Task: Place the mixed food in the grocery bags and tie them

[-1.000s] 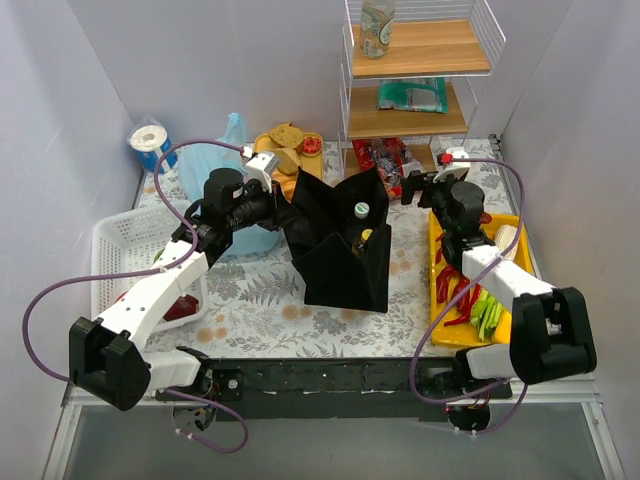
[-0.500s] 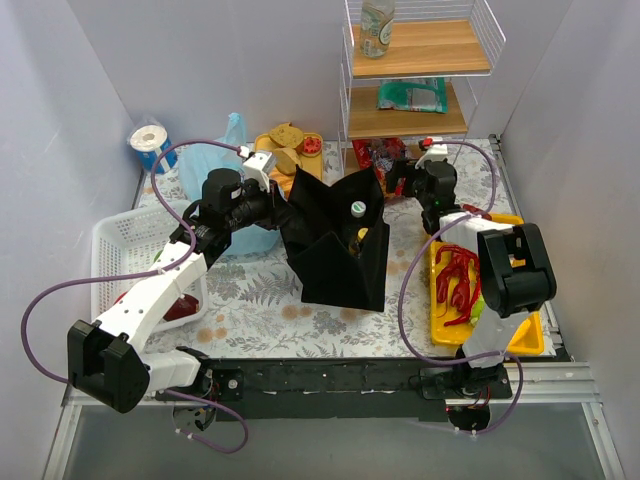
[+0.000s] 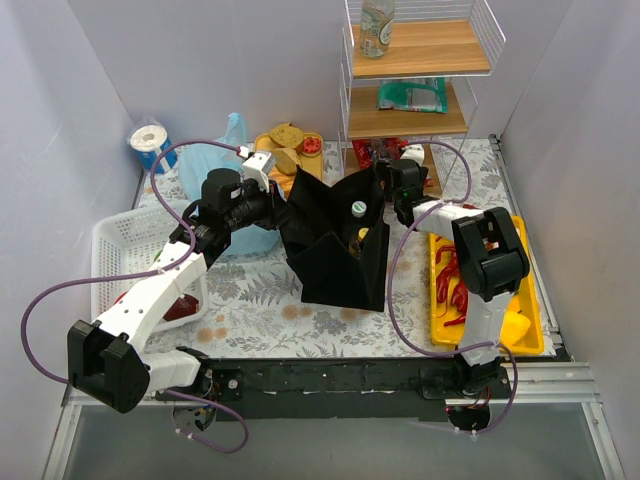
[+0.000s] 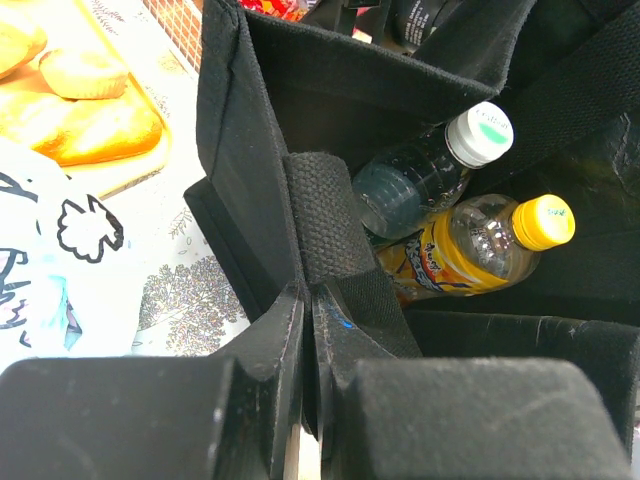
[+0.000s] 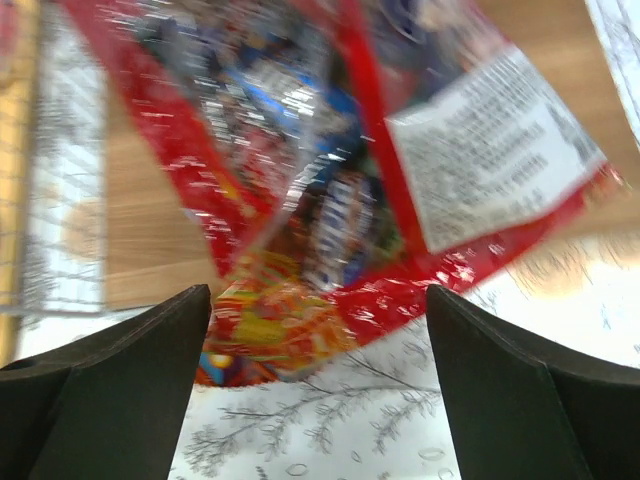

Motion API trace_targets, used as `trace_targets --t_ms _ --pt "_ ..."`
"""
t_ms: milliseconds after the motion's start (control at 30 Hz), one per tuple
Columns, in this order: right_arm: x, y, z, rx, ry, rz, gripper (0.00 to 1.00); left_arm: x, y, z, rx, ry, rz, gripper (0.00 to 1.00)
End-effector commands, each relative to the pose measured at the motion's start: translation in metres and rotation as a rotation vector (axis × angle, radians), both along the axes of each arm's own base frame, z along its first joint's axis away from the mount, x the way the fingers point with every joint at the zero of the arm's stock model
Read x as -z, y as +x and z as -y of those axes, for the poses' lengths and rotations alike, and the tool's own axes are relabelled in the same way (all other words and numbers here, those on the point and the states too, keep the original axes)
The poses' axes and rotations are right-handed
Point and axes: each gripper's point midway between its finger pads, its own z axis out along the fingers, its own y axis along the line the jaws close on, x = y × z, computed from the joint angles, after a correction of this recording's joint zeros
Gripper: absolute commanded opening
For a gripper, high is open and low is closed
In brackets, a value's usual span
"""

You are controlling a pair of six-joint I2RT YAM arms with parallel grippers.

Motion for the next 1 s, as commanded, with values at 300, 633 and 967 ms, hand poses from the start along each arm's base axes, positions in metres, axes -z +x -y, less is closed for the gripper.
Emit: trace_targets --t_ms 300,633,967 --pt "0.022 0.023 0.018 0.157 -0.06 -0.074 0.84 -0.023 0.007 -0.007 -0.016 -0.014 0.089 0.0" --pt "0.05 0.013 0.024 0.149 -0.048 -0.171 0.45 -0.027 0.006 -0.008 -0.014 -0.018 0.1 0.0" --pt "-0.043 -0.016 0.03 0.08 -0.026 -0.006 0.01 -0.031 0.003 -0.006 -0.002 -0.029 0.107 0.0"
